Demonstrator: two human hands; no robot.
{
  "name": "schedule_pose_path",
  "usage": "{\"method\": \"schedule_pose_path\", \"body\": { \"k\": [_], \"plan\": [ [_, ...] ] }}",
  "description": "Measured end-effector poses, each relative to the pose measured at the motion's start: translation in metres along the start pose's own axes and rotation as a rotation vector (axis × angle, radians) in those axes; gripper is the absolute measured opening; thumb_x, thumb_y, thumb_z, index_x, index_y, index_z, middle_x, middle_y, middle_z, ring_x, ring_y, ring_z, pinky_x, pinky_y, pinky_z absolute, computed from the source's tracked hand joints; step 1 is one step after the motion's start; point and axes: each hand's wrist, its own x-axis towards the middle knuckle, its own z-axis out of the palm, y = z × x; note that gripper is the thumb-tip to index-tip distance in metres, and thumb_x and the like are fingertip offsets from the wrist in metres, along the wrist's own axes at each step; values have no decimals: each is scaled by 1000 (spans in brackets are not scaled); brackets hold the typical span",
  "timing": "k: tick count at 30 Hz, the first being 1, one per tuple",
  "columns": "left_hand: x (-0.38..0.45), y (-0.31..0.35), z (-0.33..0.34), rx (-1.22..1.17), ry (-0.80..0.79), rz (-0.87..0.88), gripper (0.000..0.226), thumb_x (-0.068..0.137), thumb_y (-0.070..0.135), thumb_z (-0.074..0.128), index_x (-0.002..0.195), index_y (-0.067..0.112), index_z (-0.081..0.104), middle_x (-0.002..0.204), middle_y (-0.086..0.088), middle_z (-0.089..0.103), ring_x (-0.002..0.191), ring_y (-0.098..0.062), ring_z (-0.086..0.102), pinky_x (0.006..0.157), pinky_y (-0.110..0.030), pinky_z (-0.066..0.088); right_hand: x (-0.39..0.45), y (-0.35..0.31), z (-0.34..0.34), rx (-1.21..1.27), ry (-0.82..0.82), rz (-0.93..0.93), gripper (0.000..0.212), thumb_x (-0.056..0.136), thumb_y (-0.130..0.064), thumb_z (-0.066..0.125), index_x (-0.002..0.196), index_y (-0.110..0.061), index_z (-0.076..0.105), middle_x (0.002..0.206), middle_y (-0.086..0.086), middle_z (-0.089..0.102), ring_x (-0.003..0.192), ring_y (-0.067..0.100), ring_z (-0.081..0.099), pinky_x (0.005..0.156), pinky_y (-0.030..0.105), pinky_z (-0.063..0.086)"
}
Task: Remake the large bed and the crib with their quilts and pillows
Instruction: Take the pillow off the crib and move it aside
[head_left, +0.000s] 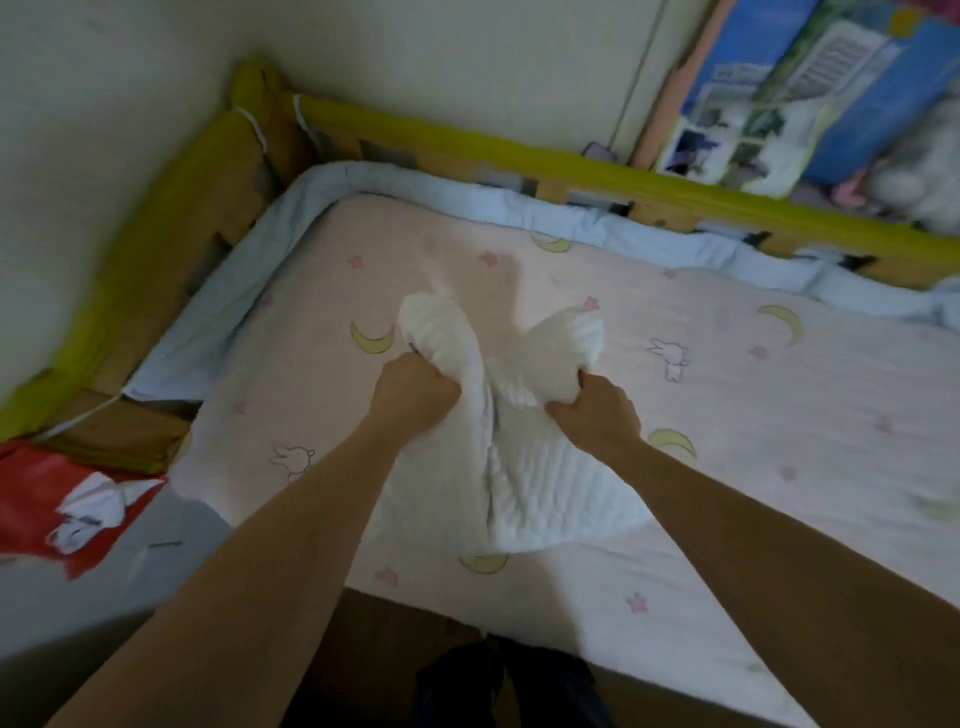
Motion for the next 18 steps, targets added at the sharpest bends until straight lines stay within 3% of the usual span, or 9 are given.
{"method": "schedule_pose_path", "body": {
  "k": [2,5,10,14,18],
  "plan": [
    [-27,37,2,128,-54,165,20,83,21,58,86,2,61,90,-16,65,83,-30,62,60,-25,38,-38,32,-36,11,51,85,41,85,-36,62,118,-12,57,108,11,66,98,33,62,75,34,48],
    [-85,104,27,272,-119,431,29,86,26,57,101,2,64,100,-18,67,95,-34,64,68,-26,40,-107,90,-93,85,153,261,50,85,-41,62,127,-14,53,118,11,62,108,32,58,81,33,46],
    [-174,205,81,387,-216,691,45,89,30,61,121,-2,58,120,-21,62,110,-36,59,84,-32,46,-202,177,-152,169,379,387,38,86,-39,60,118,-17,58,115,10,65,104,32,59,77,32,45],
    [-249,295,139,516,-226,897,55,90,38,60,127,-2,54,126,-21,59,116,-36,56,89,-34,46,-278,261,-204,225,567,502,38,87,-38,58,121,-21,59,114,7,66,102,30,61,78,33,46],
    [-329,380,219,540,-259,1062,60,86,37,61,134,3,49,130,-20,55,118,-35,54,92,-35,45,-352,357,-247,251,739,605,29,85,-34,59,109,-17,64,103,10,69,94,33,63,75,38,51]
  ]
}}
